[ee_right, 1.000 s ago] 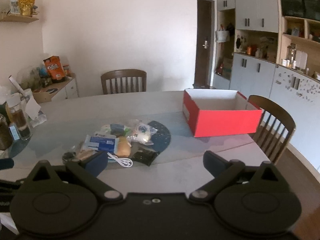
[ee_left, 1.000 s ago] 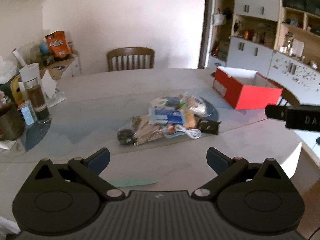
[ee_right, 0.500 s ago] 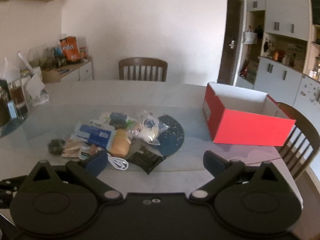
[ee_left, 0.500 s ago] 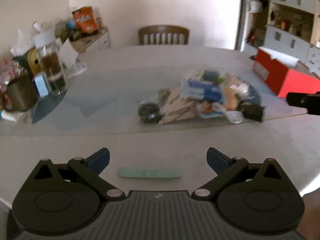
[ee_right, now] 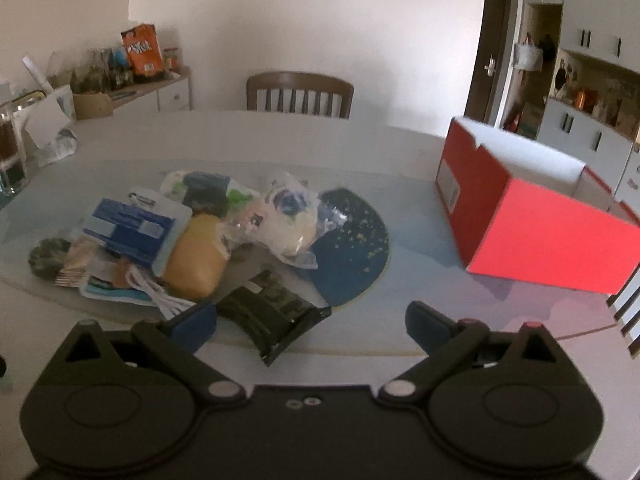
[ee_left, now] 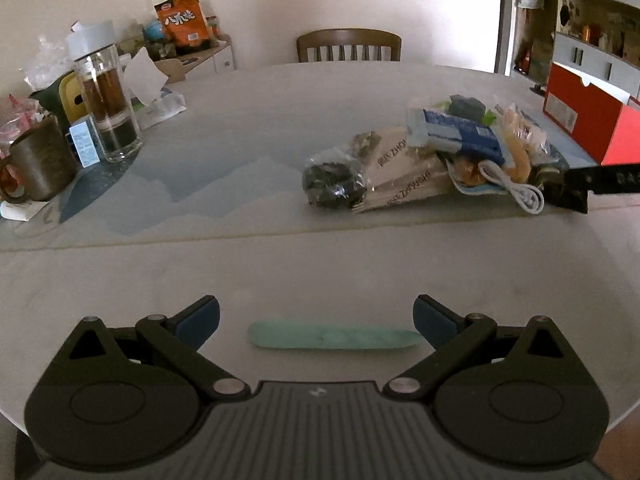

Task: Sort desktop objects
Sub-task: 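Close the right gripper on the black snack packet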

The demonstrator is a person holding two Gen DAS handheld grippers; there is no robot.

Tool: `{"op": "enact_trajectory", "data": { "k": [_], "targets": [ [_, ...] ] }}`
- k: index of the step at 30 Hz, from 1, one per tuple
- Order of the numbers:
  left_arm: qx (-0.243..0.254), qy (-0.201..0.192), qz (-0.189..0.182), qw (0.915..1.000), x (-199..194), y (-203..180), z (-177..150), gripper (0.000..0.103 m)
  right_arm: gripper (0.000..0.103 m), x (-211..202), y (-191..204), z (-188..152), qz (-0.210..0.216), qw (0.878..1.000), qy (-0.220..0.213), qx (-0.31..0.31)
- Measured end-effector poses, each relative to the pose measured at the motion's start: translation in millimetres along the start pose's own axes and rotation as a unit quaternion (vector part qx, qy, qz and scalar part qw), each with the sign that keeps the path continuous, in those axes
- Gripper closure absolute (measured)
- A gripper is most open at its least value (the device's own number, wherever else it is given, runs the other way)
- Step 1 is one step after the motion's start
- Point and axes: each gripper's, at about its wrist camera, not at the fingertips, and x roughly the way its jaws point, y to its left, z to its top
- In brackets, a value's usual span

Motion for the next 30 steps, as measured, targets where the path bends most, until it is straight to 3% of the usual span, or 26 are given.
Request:
{"op": "enact_trajectory", "data": {
  "k": [6,12,16,23,30],
  "targets": [
    [-0.002,0.005,-0.005,1.0,8.0,0.1,-2.5,0.0,0.007,20.1,6.8,1.0,0.003,1.0,0.008,-0.01],
    [-0.01,0.002,-0.004,0.9999,8.9,1.2,-4.3,0.0,0.028,34.2,7.7,-1.7,0.015,0.999,0.034,-0.001],
    [-0.021,0.007,-0.004,0.9998,6.9,3.7,-6.3,0.0,0.033,36.7,8.8,-2.1,0.018,0.999,0.04,0.0],
    [0.002,0.006,-0.048,0.9988,0.3,5.0,-13.3,0.0,0.035,37.4,7.5,0.3,0.016,0.999,0.043,0.004],
    [0.028,-0.004,-0.059,0.9979,1.9,7.9,-13.8,0.0,0.035,38.2,5.4,-0.5,0.018,0.999,0.047,0.009]
  ]
}}
